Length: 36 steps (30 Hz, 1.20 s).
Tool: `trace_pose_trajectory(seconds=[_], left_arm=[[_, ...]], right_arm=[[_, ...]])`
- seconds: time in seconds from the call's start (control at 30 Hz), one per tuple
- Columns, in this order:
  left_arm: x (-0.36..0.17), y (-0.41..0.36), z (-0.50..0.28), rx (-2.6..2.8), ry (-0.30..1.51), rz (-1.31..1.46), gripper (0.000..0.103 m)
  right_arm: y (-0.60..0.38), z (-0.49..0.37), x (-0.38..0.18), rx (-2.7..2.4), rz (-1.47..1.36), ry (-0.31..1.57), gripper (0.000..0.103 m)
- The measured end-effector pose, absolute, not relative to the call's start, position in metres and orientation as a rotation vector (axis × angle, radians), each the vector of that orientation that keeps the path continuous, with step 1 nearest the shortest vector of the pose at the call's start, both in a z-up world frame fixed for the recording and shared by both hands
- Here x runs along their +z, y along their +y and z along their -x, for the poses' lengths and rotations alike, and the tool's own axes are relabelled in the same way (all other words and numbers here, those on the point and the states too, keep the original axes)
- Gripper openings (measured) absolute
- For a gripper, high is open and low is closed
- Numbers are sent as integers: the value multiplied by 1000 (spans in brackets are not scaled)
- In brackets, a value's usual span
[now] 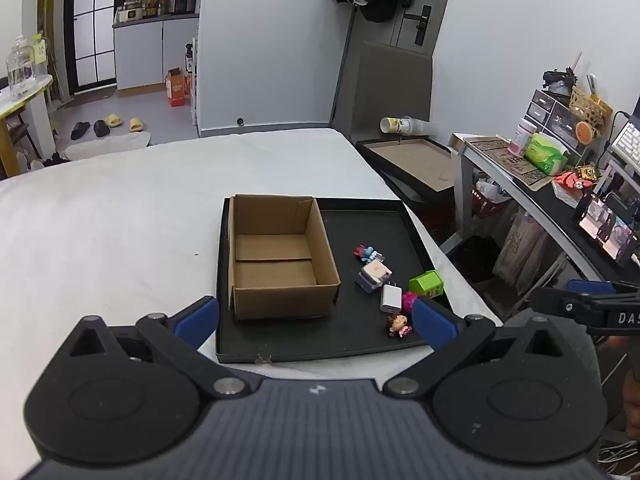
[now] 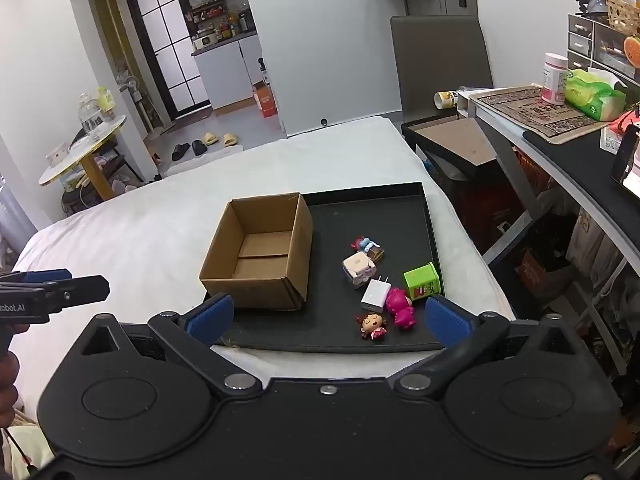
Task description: Organize rigid objects
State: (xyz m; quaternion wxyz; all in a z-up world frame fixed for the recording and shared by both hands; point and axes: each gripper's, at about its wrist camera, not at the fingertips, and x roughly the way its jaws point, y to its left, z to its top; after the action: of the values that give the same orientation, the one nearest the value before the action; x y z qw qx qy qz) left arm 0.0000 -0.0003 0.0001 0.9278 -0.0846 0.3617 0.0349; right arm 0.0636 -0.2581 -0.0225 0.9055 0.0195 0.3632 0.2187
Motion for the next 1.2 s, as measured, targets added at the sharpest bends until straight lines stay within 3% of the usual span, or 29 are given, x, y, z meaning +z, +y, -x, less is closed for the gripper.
trace_pose_trajectory(seconds=[1.2], left_arm=[[5, -1, 1, 37, 745, 190, 102]], right_arm=[[-261, -61, -19, 443, -20, 760, 103]])
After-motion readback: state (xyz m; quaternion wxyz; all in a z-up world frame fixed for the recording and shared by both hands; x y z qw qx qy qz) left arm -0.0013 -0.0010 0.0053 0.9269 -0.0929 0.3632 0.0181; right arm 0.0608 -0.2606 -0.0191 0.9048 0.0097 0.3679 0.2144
